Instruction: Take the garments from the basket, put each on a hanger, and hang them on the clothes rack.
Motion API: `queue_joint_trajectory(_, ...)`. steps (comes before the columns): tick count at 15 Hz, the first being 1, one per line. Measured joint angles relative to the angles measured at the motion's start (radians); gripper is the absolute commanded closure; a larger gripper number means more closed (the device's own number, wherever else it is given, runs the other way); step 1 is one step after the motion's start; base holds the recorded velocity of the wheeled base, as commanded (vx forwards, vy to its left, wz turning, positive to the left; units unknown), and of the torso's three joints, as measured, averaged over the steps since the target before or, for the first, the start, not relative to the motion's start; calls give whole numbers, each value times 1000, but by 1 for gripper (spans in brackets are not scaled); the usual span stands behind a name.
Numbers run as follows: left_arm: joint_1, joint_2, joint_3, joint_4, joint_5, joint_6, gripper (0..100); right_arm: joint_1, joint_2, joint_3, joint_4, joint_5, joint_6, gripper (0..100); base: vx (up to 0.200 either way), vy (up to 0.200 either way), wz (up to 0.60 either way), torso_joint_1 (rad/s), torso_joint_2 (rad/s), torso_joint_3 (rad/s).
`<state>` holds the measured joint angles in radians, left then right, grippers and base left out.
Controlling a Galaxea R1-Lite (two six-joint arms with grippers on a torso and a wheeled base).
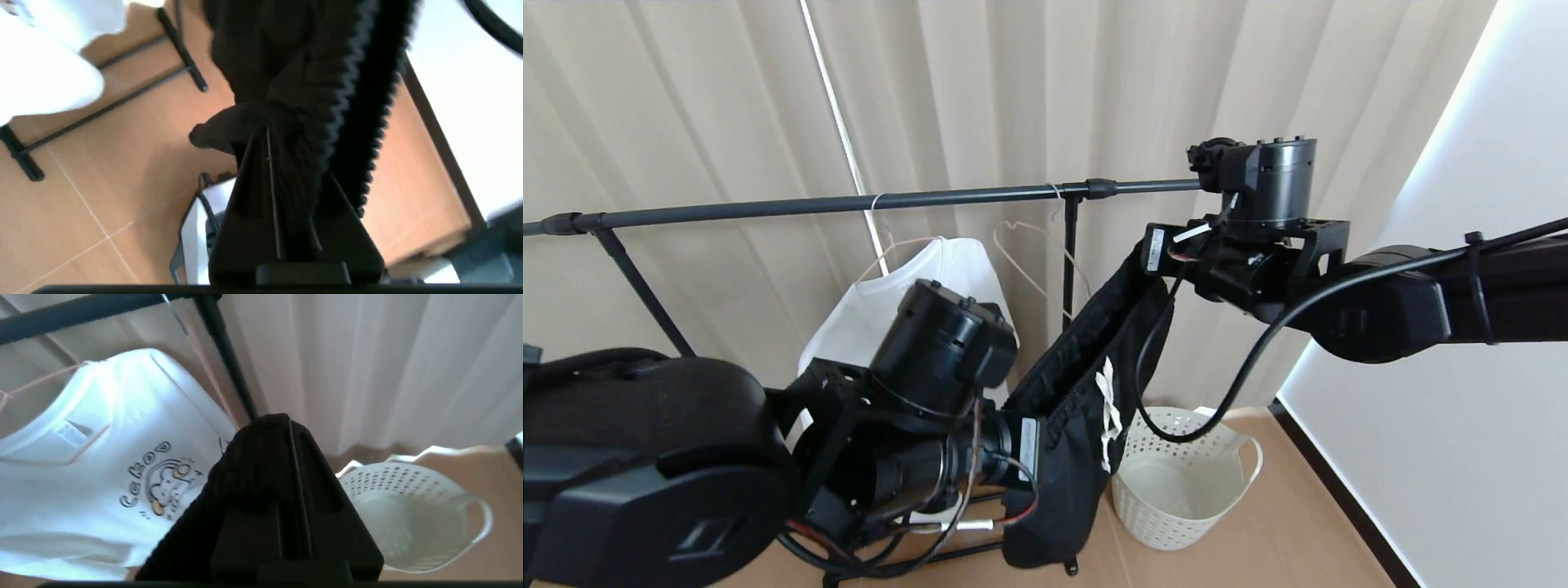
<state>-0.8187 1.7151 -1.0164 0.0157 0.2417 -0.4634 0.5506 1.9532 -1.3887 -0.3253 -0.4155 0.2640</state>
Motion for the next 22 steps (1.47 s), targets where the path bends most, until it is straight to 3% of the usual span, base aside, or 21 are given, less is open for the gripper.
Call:
queue_joint_trajectory(4, 119, 44, -170, -5, 14, 0, 100, -15, -133, 231, 2, -10, -207, 100, 0, 0, 0, 0, 0, 0)
queue_joint_trajectory(7, 153, 116, -293, -5, 76, -2, 100, -11, -176, 290, 52, -14, -239, 100, 0, 0, 0, 0, 0, 0)
queue_joint_trajectory(10, 156, 159, -357, -6, 89, -2, 100, -10, -204, 302, 123, -14, -246, 100, 0, 0, 0, 0, 0, 0)
queue_joint_trajectory(11, 156, 164, -372, -3, 89, -2, 100, -9, -209, 304, 137, -14, -246, 0, 0, 0, 0, 0, 0, 0)
queue_joint_trajectory(17, 151, 174, -471, 10, 117, 0, 100, -5, -264, 380, 251, 20, -346, 0, 0, 0, 0, 0, 0, 0)
queue_joint_trajectory(19, 146, 173, -509, 59, 134, 0, 100, 33, -273, 440, 252, 116, -389, 0, 0, 0, 0, 0, 0, 0)
queue_joint_trajectory(21, 141, 173, -551, 89, 151, -1, 100, 66, -281, 494, 247, 252, -418, 0, 0, 0, 0, 0, 0, 0)
queue_joint_trajectory(22, 137, 171, -565, 93, 151, 0, 100, 76, -286, 511, 239, 358, -423, 0, 0, 0, 0, 0, 0, 0)
